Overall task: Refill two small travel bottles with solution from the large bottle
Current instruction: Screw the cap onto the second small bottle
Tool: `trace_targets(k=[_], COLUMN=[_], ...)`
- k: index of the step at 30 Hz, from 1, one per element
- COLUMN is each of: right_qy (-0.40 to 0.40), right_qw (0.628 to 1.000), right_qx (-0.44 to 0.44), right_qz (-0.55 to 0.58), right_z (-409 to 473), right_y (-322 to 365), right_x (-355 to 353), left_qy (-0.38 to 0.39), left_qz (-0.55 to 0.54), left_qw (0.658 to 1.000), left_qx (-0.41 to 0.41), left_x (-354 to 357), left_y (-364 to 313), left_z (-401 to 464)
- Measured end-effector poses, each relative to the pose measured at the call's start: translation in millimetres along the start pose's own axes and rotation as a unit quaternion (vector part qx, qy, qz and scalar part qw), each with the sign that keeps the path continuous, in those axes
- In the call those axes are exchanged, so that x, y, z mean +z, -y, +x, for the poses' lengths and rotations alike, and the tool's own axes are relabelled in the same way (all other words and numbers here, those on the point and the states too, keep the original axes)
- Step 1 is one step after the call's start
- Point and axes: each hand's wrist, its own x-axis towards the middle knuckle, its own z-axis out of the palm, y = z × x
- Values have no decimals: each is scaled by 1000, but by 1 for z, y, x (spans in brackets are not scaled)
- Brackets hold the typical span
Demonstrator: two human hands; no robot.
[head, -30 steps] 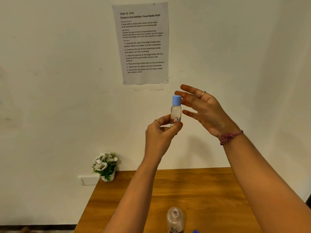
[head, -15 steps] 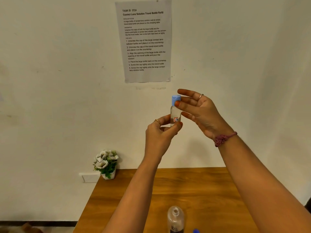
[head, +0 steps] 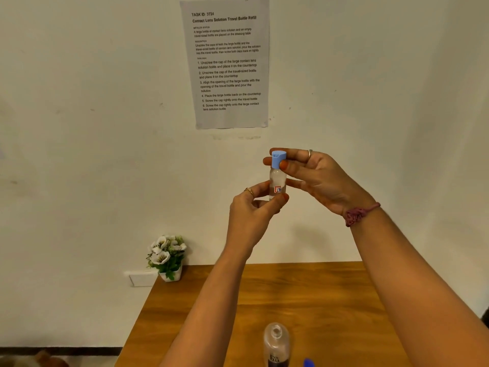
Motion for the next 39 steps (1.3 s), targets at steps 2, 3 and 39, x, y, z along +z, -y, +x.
trace_targets(k=[2, 3, 39], right_qy=[-3, -5, -145], right_qw=[1000, 1000, 989], right_qx=[-6, -10, 17], right_qz=[-11, -12, 0], right_z=[0, 0, -25], right_y=[0, -1, -40], right_x=[-1, -1, 20], left_qy=[5, 3, 15], left_qz=[9, 14, 36], left_qw=[1000, 1000, 997], left_qx=[0, -1, -66], left_x=[0, 0, -1], left_y=[0, 0, 61], left_z=[0, 0, -30])
